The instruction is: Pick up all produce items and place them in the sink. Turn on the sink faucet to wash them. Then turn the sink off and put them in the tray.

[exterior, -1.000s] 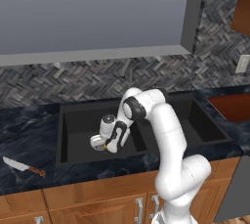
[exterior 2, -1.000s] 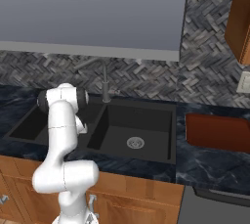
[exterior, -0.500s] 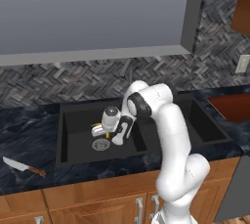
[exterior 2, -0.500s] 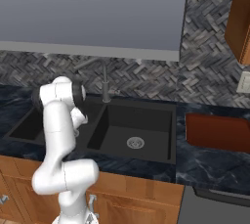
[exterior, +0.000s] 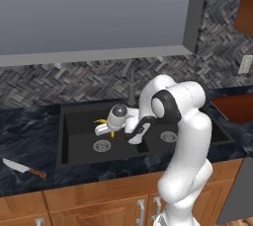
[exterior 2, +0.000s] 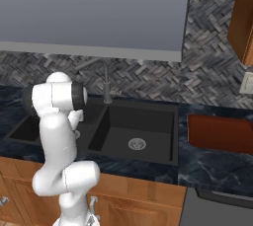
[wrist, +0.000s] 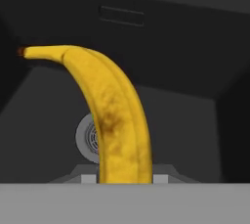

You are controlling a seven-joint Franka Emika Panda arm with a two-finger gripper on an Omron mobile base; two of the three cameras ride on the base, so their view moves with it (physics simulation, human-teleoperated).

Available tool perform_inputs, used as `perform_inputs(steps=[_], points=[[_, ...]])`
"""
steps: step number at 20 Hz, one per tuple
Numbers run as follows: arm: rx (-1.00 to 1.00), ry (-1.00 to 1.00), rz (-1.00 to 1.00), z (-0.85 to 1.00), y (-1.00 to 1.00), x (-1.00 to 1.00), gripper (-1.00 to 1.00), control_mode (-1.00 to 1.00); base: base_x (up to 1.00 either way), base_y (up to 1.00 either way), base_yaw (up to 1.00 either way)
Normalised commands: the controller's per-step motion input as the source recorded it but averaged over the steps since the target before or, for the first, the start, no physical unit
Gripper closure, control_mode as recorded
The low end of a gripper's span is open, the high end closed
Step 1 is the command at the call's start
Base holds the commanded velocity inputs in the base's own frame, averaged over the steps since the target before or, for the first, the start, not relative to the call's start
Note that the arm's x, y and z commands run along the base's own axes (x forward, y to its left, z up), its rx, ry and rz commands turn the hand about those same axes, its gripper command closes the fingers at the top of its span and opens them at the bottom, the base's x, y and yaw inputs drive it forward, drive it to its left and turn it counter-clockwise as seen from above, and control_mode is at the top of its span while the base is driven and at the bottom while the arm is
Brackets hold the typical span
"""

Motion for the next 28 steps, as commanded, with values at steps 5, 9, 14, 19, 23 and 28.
perform_inputs(steps=[5, 9, 14, 19, 23, 28], points=[[0.0, 0.0, 0.0, 1.0, -0.02, -0.41, 1.0, -1.0, 0.0, 0.0, 0.0], [0.0, 0.07, 0.0, 1.0, 0.0, -0.03, 1.0, -1.0, 0.0, 0.0, 0.0], [0.0, 0.15, -0.02, 1.0, 0.0, 0.0, 1.0, -1.0, 0.0, 0.0, 0.0], [0.0, 0.18, -0.03, 1.0, 0.0, 0.05, 1.0, -1.0, 0.0, 0.0, 0.0], [0.0, 0.15, -0.03, 1.0, 0.0, 0.33, 1.0, -1.0, 0.0, 0.0, 0.0], [0.0, 0.1, -0.02, 1.0, 0.0, 0.51, 1.0, -1.0, 0.0, 0.0, 0.0]])
